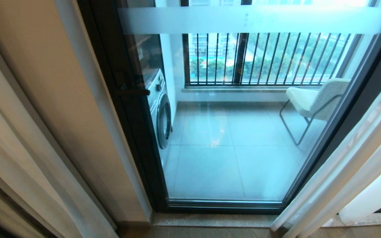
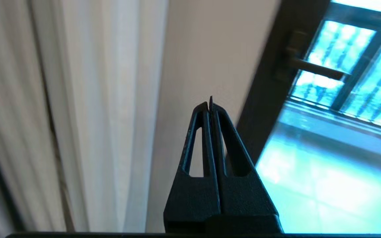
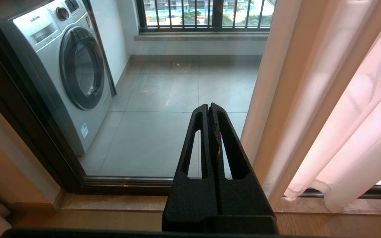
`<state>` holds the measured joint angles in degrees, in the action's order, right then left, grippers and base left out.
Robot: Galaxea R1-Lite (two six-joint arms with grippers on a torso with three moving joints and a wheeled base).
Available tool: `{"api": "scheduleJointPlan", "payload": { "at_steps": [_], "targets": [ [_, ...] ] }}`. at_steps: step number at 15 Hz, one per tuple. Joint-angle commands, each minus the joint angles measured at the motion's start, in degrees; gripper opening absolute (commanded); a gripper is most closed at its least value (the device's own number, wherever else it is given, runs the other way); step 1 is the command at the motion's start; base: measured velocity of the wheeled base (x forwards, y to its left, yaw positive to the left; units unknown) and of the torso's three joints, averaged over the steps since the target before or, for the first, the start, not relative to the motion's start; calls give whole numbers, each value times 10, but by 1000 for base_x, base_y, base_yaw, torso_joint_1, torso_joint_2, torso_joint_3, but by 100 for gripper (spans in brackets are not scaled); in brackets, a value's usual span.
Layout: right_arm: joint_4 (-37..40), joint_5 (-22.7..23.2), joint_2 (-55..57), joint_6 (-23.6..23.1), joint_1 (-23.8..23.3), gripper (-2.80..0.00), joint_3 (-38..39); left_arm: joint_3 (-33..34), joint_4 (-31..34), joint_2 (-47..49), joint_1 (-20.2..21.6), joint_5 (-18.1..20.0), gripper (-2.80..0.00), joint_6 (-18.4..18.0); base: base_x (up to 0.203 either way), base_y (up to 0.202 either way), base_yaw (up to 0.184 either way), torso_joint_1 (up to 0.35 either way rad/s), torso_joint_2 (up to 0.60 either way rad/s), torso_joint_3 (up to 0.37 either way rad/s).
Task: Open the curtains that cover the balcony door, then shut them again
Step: Pull the inner curtains open on both sides
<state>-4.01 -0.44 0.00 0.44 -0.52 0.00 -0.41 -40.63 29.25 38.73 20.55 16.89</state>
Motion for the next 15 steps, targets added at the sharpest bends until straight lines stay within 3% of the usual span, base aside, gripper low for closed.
{"api": "scheduleJointPlan", "payload": {
  "at_steps": [1,3,7,11,13,15],
  "targets": [
    [0,0,0,0,0,-280,0,1,108,-171,-3,16,-280,-15,0,0,0,0,0,0],
    [0,0,0,0,0,-280,0,3,158,-207,-37,26,-280,-39,0,0,0,0,0,0],
    [0,0,0,0,0,-280,0,3,226,-203,-36,19,-280,-91,0,0,0,0,0,0],
    [0,0,0,0,0,-280,0,3,234,-144,-42,13,-280,-140,0,0,0,0,0,0],
    [0,0,0,0,0,-280,0,3,232,-131,-103,-3,-280,-159,0,0,0,0,0,0],
    [0,0,0,0,0,-280,0,3,243,-132,-192,-52,-280,-199,0,0,0,0,0,0]
  ]
}}
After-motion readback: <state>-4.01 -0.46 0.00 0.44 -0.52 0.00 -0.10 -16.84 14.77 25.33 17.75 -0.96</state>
